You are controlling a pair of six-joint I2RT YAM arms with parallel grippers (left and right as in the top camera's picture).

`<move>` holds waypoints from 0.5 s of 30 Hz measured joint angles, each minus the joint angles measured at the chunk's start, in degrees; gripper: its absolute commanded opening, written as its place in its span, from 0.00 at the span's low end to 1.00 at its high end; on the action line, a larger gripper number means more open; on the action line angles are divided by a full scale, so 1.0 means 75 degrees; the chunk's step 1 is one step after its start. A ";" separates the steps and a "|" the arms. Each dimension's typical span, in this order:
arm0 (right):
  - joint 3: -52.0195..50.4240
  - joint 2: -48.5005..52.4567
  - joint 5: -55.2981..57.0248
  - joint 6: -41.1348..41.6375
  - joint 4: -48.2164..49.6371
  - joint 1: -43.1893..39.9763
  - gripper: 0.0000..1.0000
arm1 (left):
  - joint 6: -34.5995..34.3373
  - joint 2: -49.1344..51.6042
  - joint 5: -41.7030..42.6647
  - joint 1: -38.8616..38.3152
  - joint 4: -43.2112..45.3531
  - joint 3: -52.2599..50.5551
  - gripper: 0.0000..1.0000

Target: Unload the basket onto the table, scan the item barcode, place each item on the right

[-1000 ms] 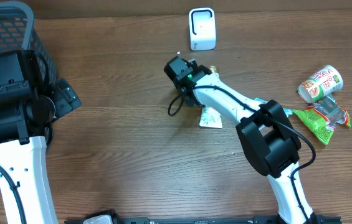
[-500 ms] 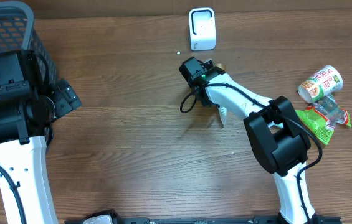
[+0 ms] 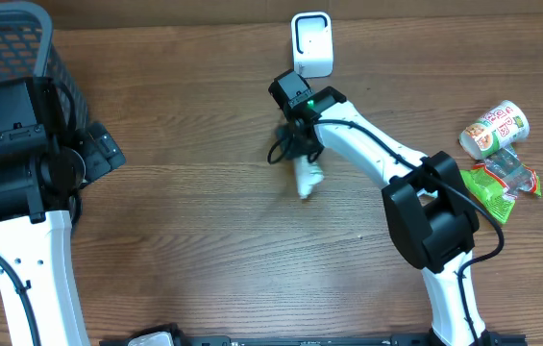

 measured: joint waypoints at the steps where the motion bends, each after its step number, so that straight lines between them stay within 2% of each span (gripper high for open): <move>1: -0.0006 0.0000 -0.0443 0.0283 0.0169 -0.0035 0.04 | 0.0000 0.0000 0.0000 0.0000 0.0000 0.0000 1.00; 5: -0.0219 0.0000 -0.1518 0.1361 0.0912 -0.0239 0.04 | 0.0000 0.0000 0.0000 0.0000 0.0000 0.0000 1.00; 6: -0.0318 0.0000 -0.1708 0.1629 0.1058 -0.0303 0.13 | 0.0000 0.0000 0.0000 0.0000 -0.0003 0.0000 1.00; 8: -0.0469 -0.0009 -0.2005 0.1990 0.1323 -0.0385 0.44 | 0.0000 0.0000 0.0000 0.0000 -0.0003 0.0000 1.00; 9: -0.0487 -0.0009 -0.2124 0.2087 0.1367 -0.0411 0.55 | 0.0000 0.0000 0.0000 0.0000 0.0000 0.0000 1.00; 11: -0.0574 -0.0006 -0.2311 0.2317 0.1218 -0.0437 0.61 | 0.0000 0.0000 0.0000 0.0000 0.0000 0.0000 1.00; 15: -0.0694 -0.0003 -0.2602 0.2308 0.1072 -0.0437 0.61 | 0.0000 0.0000 -0.0003 0.0000 0.0000 0.0000 1.00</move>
